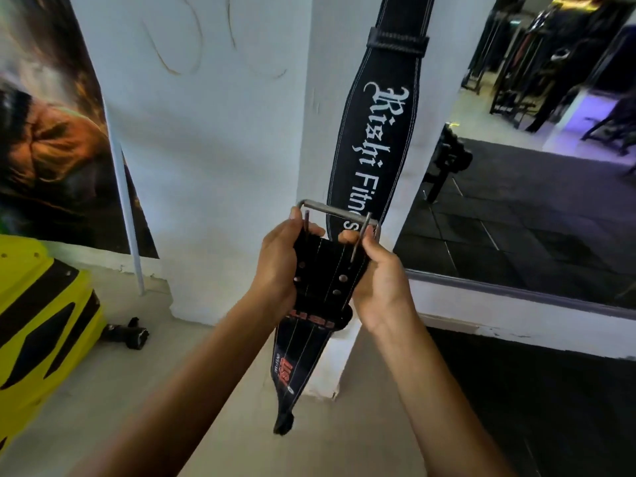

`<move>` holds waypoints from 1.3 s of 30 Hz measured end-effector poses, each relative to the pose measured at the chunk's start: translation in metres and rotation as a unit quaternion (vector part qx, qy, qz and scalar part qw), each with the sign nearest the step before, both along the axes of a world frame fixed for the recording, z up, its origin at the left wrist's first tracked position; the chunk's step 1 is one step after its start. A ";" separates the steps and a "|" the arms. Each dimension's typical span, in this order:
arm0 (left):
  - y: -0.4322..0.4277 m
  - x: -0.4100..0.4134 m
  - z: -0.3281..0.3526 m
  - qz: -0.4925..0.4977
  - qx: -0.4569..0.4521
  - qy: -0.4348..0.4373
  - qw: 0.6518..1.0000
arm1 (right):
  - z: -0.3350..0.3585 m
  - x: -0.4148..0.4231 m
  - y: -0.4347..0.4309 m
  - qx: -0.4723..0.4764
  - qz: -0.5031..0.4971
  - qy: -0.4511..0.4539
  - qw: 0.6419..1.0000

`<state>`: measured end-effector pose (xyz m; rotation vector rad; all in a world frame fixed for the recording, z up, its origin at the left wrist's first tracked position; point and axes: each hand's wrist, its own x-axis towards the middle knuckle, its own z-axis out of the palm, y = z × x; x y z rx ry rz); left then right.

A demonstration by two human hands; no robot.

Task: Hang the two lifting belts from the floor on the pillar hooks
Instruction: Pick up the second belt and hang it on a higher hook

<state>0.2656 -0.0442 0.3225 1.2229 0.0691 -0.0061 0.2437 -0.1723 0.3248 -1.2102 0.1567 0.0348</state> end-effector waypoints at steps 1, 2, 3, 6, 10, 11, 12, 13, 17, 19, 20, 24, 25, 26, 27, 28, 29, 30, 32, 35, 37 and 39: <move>-0.001 0.009 0.015 -0.002 0.011 -0.030 0.999 | 0.013 0.009 -0.003 -0.032 -0.016 -0.031 0.999; -0.002 0.018 0.031 -0.001 0.030 -0.062 0.998 | 0.028 0.018 -0.007 -0.074 -0.033 -0.067 0.994; -0.003 0.027 0.048 0.003 0.051 -0.096 0.994 | 0.045 0.028 -0.011 -0.123 -0.050 -0.104 0.986; -0.005 0.054 0.101 0.031 0.134 -0.207 0.969 | 0.103 0.057 -0.027 -0.226 -0.084 -0.187 0.952; -0.017 0.093 0.176 0.073 0.177 -0.281 0.941 | 0.186 0.086 -0.042 -0.293 -0.113 -0.256 0.914; -0.022 0.102 0.193 0.091 0.174 -0.287 0.938 | 0.204 0.092 -0.043 -0.312 -0.123 -0.270 0.903; -0.028 0.112 0.214 0.113 0.171 -0.303 0.930 | 0.225 0.099 -0.044 -0.335 -0.143 -0.290 0.885; -0.034 0.121 0.235 0.139 0.175 -0.322 0.920 | 0.246 0.105 -0.044 -0.356 -0.166 -0.310 0.866; -0.054 0.148 0.316 0.247 0.223 -0.381 0.863 | 0.325 0.127 -0.046 -0.387 -0.228 -0.390 0.804; -0.060 0.158 0.349 0.278 0.238 -0.388 0.846 | 0.356 0.138 -0.049 -0.394 -0.249 -0.405 0.786; -0.063 0.162 0.363 0.289 0.250 -0.389 0.838 | 0.369 0.144 -0.051 -0.396 -0.255 -0.410 0.781; -0.069 0.178 0.406 0.303 0.282 -0.401 0.818 | 0.411 0.166 -0.059 -0.390 -0.238 -0.425 0.782; -0.069 0.181 0.417 0.304 0.290 -0.405 0.812 | 0.421 0.171 -0.060 -0.388 -0.238 -0.428 0.781; -0.069 0.184 0.427 0.303 0.303 -0.408 0.806 | 0.431 0.175 -0.061 -0.387 -0.240 -0.428 0.780; -0.069 0.188 0.440 0.298 0.320 -0.410 0.801 | 0.442 0.179 -0.062 -0.388 -0.245 -0.427 0.780; -0.069 0.192 0.450 0.289 0.338 -0.410 0.797 | 0.451 0.184 -0.063 -0.388 -0.250 -0.426 0.778; -0.069 0.196 0.460 0.280 0.355 -0.408 0.793 | 0.460 0.190 -0.064 -0.391 -0.256 -0.425 0.775; -0.069 0.201 0.467 0.274 0.368 -0.409 0.789 | 0.467 0.195 -0.065 -0.395 -0.261 -0.423 0.772; -0.072 0.212 0.478 0.264 0.383 -0.414 0.782 | 0.477 0.207 -0.070 -0.404 -0.272 -0.416 0.768; -0.077 0.226 0.486 0.276 0.396 -0.419 0.769 | 0.486 0.224 -0.078 -0.404 -0.281 -0.407 0.770; -0.078 0.235 0.489 0.278 0.392 -0.418 0.771 | 0.490 0.231 -0.078 -0.409 -0.281 -0.402 0.769; -0.078 0.241 0.490 0.277 0.386 -0.417 0.775 | 0.492 0.241 -0.080 -0.419 -0.296 -0.396 0.762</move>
